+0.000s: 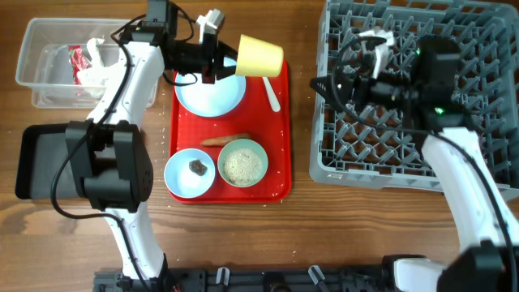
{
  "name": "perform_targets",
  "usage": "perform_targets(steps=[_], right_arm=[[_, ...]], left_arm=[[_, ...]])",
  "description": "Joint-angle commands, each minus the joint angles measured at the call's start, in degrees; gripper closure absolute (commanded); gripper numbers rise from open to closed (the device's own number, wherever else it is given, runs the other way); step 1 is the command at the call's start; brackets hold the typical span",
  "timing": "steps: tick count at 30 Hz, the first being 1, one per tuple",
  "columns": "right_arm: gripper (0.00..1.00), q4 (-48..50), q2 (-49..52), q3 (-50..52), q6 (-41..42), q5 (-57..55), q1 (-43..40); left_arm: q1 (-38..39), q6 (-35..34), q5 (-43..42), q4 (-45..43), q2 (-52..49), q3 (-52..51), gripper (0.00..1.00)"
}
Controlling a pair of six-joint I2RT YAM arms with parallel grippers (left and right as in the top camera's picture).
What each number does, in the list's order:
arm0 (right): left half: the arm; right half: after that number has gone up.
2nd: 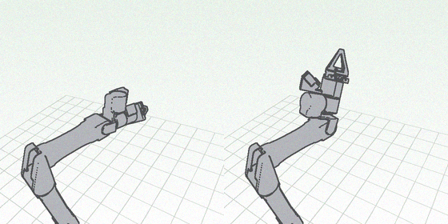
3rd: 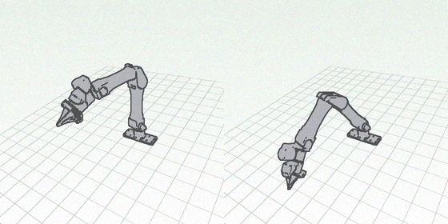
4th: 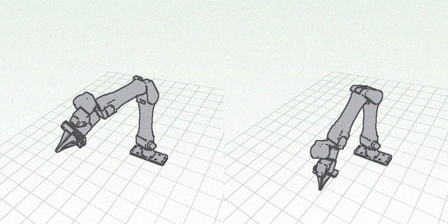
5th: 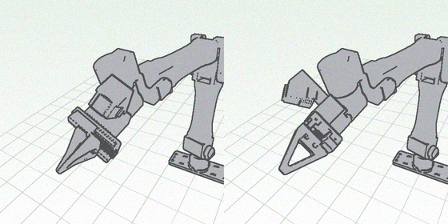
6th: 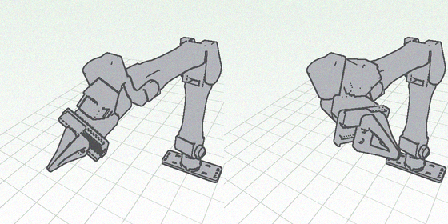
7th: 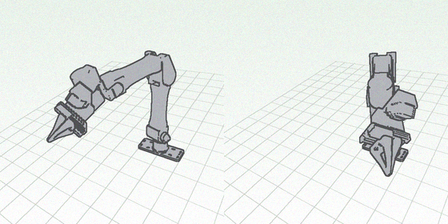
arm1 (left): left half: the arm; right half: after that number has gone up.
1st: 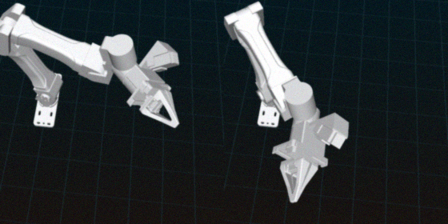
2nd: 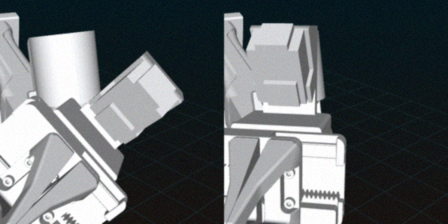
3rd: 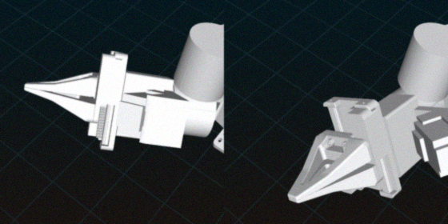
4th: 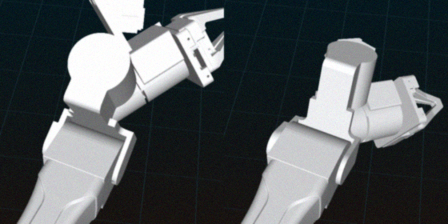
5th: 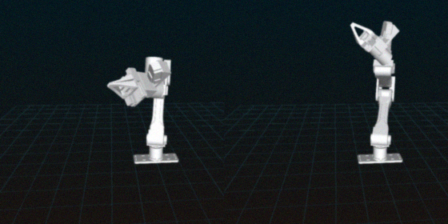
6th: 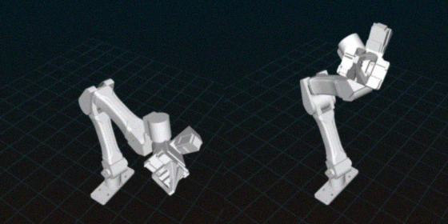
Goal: Sort waste into correct bins and load items into the dishwasher rack
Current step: 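Grasp the yellow cup with left gripper and lift toward right gripper, then take the yellow cup from left gripper with right gripper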
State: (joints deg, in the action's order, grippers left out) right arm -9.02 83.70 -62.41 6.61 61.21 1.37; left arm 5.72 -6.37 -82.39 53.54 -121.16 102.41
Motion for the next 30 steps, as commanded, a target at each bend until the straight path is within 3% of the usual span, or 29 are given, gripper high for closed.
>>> perform_targets(steps=[1, 4, 9, 10, 13, 14, 20, 24, 30], right_arm=[[0.00, 8.8, 4.5, -0.9, 6.0, 12.4, 1.3], [0.00, 16.2, 6.1, -0.9, 10.3, 10.4, 3.8], [0.01, 18.6, 6.1, -0.9, 11.8, 8.0, 6.1], [0.04, 18.6, 6.1, -0.9, 11.8, 8.1, 6.5], [0.35, 18.6, 6.1, -0.9, 11.8, 8.1, 6.8], [0.37, 18.6, 6.1, -0.9, 11.8, 8.1, 6.8], [0.37, 16.9, 6.1, -0.9, 11.6, 8.0, 6.8], [0.12, 17.1, 6.1, -0.9, 12.2, 8.1, 5.4], [0.09, 14.5, 6.2, -0.9, 13.0, 12.2, 0.9]], left_arm=[[1.5, -0.8, -8.0, 0.1, 1.6, 0.0, 0.96], [4.6, -0.8, -8.0, 0.2, 1.6, 0.0, 0.96], [10.4, -0.7, -7.9, -0.1, 1.6, 0.0, 0.96], [11.4, -0.7, -8.0, -0.2, 1.6, 0.0, 0.96], [12.5, -0.7, -8.0, -0.2, 1.6, 0.0, 0.96], [12.5, -0.7, -8.0, -0.2, 1.6, 0.0, 0.96], [12.4, -0.7, -7.8, -1.1, 1.6, 0.0, 0.96], [12.2, -0.7, -7.8, -1.5, 1.6, 0.0, 0.96], [8.5, -1.2, -7.9, -1.7, 1.6, 0.0, 0.96]])
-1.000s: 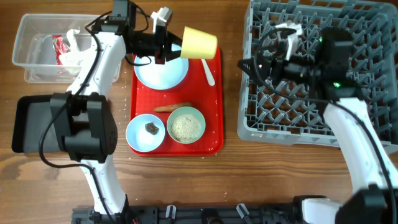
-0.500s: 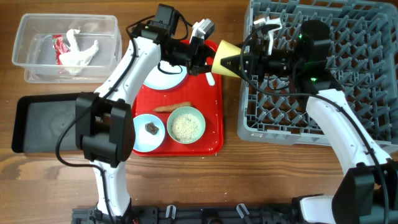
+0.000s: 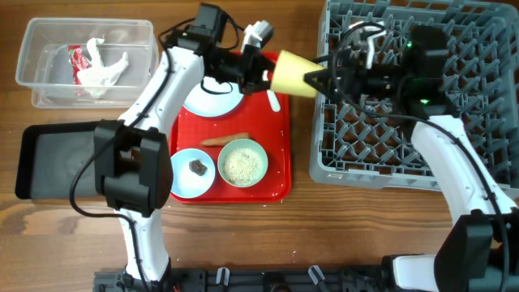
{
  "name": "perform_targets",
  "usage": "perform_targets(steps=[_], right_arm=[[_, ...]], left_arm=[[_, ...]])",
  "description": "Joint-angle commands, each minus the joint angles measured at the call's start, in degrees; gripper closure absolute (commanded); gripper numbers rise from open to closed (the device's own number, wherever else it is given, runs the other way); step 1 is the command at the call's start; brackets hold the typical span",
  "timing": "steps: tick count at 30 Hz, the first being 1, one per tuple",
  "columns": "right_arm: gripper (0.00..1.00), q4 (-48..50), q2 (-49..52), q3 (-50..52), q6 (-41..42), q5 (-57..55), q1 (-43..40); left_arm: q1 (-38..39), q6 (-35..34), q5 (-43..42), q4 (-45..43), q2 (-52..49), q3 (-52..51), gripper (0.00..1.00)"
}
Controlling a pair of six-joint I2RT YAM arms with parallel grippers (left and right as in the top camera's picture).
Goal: Sort waste into correct bins and load items into the dishwasher rack
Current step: 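Take the yellow cup from left gripper with right gripper, then place the yellow cup into the dish rack with right gripper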
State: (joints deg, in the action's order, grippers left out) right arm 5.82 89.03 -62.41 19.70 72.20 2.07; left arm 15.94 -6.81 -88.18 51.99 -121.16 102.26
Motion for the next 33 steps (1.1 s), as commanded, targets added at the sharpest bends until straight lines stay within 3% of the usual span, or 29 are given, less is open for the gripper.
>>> perform_targets(steps=[1, 5, 9, 14, 15, 17, 18, 20, 21, 23, 25, 30, 33], right_arm=[[0.10, -0.6, 0.8, -0.9, -0.1, 1.2, 1.3], [0.10, -0.7, 2.0, -0.9, 0.0, -1.5, 5.2], [0.19, 0.3, 3.4, -0.9, 0.0, -1.7, 5.8], [0.17, 11.6, 3.4, -0.9, 5.9, -0.3, 5.8], [0.23, 11.6, 3.4, -0.9, 5.9, -0.3, 5.8], [0.49, 10.0, 3.4, -0.9, 5.8, -0.1, 5.8], [0.55, 9.7, 3.4, -0.9, 5.7, -0.1, 5.8], [0.55, 9.6, 3.4, -0.9, 5.8, -0.1, 5.8], [0.55, 9.6, 3.4, -0.9, 5.8, -0.1, 5.8], [0.57, 9.6, 3.4, -0.9, 5.9, -0.1, 5.0], [0.57, 9.6, 3.3, -0.9, 6.0, 1.4, 2.8], [0.59, 5.5, 3.3, -0.9, 6.2, 4.5, -4.4], [0.60, -5.6, 1.4, -0.9, 2.2, -3.5, -5.9]], left_arm=[[-1.9, -1.0, -2.1, -0.2, 1.6, 0.2, 0.96], [-1.9, -1.4, -2.1, -1.2, 1.6, 0.2, 0.96], [-1.9, -1.4, -2.2, -1.2, 1.6, 0.2, 0.96], [-1.9, -1.4, -2.1, -1.2, 1.6, 0.2, 0.96], [-1.9, -1.4, -2.1, -1.2, 1.6, 0.2, 0.96], [-1.9, -1.4, -2.1, -1.2, 1.6, 0.2, 0.96], [-1.9, -1.4, -2.1, -1.2, 1.6, 0.2, 0.96], [-1.9, -1.4, -2.1, -1.2, 1.6, 0.2, 0.96], [-1.9, -1.4, -2.2, -1.2, 1.6, 0.2, 0.94], [-1.9, -1.4, -2.2, -1.2, 1.6, 0.2, 0.72], [-2.0, -1.4, -2.2, -1.2, 1.6, 0.2, 0.57], [-4.5, -1.4, -2.2, -1.2, 1.6, 0.2, 0.53], [-7.5, -1.4, 1.1, -1.2, 1.6, 0.2, 0.52]])
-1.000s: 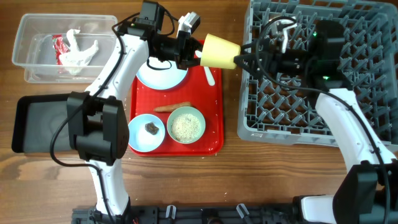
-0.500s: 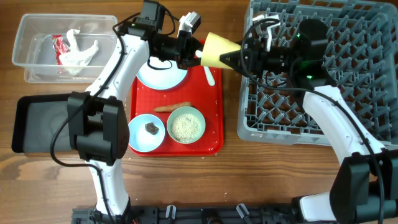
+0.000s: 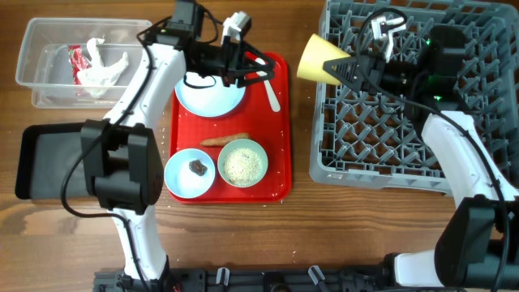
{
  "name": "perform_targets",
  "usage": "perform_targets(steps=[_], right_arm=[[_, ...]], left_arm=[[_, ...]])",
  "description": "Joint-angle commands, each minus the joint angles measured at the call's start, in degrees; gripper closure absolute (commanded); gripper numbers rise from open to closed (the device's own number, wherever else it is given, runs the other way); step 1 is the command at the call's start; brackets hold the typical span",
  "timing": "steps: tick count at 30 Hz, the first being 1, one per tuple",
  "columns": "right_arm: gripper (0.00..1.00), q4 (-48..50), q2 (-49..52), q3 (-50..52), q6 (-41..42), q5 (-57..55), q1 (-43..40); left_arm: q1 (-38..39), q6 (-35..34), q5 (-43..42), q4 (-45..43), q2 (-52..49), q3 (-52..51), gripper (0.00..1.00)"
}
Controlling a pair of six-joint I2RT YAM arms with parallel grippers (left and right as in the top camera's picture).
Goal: Sort waste into correct bins and load items into the dishwasher rack
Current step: 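Place the yellow cup into the dish rack with right gripper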
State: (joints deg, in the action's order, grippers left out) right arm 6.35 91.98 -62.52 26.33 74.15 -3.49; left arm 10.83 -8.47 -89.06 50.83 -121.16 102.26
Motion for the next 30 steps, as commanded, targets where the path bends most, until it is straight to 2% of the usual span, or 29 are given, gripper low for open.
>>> perform_targets(steps=[1, 3, 6, 9, 10, 13, 16, 19, 23, 24, 25, 26, 27, 30], right_arm=[[0.60, -10.8, -2.8, -0.9, -6.5, -9.7, -0.3], [0.56, -27.3, -8.2, -2.8, -11.9, -22.7, -0.3], [0.55, -49.4, -15.9, -10.3, -12.9, -41.6, 0.2], [0.55, -64.8, -18.4, -15.4, -12.8, -55.4, 2.1], [0.55, -72.3, -18.3, -15.8, -12.0, -60.8, 3.7], [0.50, -83.2, -15.5, -15.8, -9.8, -72.3, 6.0], [0.50, -84.4, -11.1, -15.7, -9.8, -75.7, 6.1], [0.50, -82.4, -5.3, -14.1, -10.2, -73.9, 6.3], [0.49, -80.4, 2.0, -13.6, -11.3, -71.1, 9.0], [0.46, -80.3, 3.2, -13.6, -11.2, -71.1, 9.2], [0.34, -80.5, 4.5, -13.6, -11.2, -71.1, 9.2], [0.18, -80.8, 5.4, -13.6, -11.2, -71.1, 9.2], [0.09, -81.0, 5.6, -13.6, -11.2, -71.1, 9.2], [0.02, -84.3, 3.0, -17.3, -11.4, -71.1, 9.1]], left_arm=[[-3.1, 0.3, 4.9, -0.1, 1.6, 0.2, 0.53], [-4.7, 0.3, 14.3, 0.0, 1.6, 0.2, 0.56], [-5.1, 0.3, 25.8, 1.4, 1.6, 0.2, 0.58], [-4.8, 0.7, 36.2, 4.1, 1.6, 0.2, 0.59], [-4.8, 0.7, 42.8, 6.2, 1.6, 0.2, 0.60], [-4.4, 0.8, 58.4, 11.1, 1.6, 0.2, 0.62], [-2.8, 2.3, 69.5, 13.6, 1.6, 0.2, 0.62], [-1.4, 2.2, 72.1, 13.6, 1.6, 0.2, 0.62], [-0.5, 2.2, 73.1, 13.7, 3.2, 0.2, 0.66], [-0.5, 2.2, 74.3, 13.8, 4.7, 0.2, 0.66], [-0.5, 2.2, 75.1, 13.8, 6.0, 0.2, 0.65], [-0.5, 2.2, 75.7, 13.8, 7.8, 0.2, 0.63], [-0.5, 2.2, 75.7, 13.8, 9.0, 0.2, 0.60], [0.1, 2.2, 75.6, 14.6, 13.2, 0.2, 0.55]])
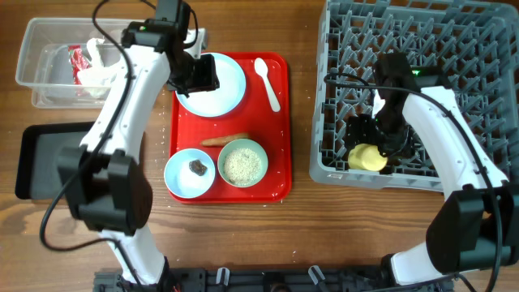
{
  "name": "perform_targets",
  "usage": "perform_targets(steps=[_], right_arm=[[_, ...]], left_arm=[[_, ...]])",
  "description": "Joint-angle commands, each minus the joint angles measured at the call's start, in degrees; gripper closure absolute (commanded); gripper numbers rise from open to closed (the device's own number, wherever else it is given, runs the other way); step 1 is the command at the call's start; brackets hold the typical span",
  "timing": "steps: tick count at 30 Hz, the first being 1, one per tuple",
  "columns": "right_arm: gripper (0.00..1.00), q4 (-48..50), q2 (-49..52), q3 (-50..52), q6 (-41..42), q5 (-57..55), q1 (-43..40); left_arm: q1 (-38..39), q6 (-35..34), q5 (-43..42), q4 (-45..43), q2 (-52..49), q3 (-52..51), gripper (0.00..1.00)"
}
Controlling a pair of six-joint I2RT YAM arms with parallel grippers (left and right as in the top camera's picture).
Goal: Sort waste into correct bins and load items into the dishwasher rack
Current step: 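Place the yellow cup into the dish rack with right gripper, then grasp the light-blue bowl with left gripper, tip brown scrap onto black tray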
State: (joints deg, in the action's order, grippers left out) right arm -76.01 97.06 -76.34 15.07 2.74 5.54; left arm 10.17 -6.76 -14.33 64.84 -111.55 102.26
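A yellow cup [365,157] lies low in the front left part of the grey dishwasher rack [478,49]. My right gripper [378,146] reaches down into the rack and is shut on the cup. My left gripper [199,76] hovers over the left edge of the white plate [225,88] on the red tray [280,185], fingers apart and holding nothing. Also on the tray are a white spoon [267,81], an orange carrot piece [226,139], a green bowl of grains [243,162] and a pale blue bowl [191,173] with a dark scrap.
A clear plastic bin [49,81] holding crumpled wrappers stands at the back left. In front of it sits a black bin [36,162]. The rack's upright tines fill the right side of the table.
My right gripper has moved the yellow cup from above the rack's left edge down into the front left of the rack. My left gripper has drawn back left, over the plate's edge.
My left gripper first held the yellow cup above the plate. Then it held the cup out to the right gripper at the rack's edge. After that only the right gripper had the cup and the left stood open. Now the cup is down in the rack.
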Motion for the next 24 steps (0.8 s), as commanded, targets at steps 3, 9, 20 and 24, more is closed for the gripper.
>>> perform_targets(steps=[3, 9, 20, 24], right_arm=[[0.01, -5.1, -5.2, -14.1, -0.1, 0.3, 0.1], [0.00, 3.5, -5.9, -19.8, -3.3, 5.9, 0.1], [0.00, 5.3, -5.9, -19.6, -6.1, 8.3, 0.2], [0.01, 5.4, -5.5, -19.6, -6.1, 8.3, 0.2]], left_arm=[[4.0, -1.7, 1.0, 3.3, 6.8, 0.2, 0.56], [13.7, -22.4, 16.5, 11.3, 6.8, -4.3, 0.63], [9.4, -41.7, 24.1, 3.5, 6.8, -21.7, 0.59], [5.3, -39.0, 18.8, -6.8, 6.8, -28.1, 0.45]])
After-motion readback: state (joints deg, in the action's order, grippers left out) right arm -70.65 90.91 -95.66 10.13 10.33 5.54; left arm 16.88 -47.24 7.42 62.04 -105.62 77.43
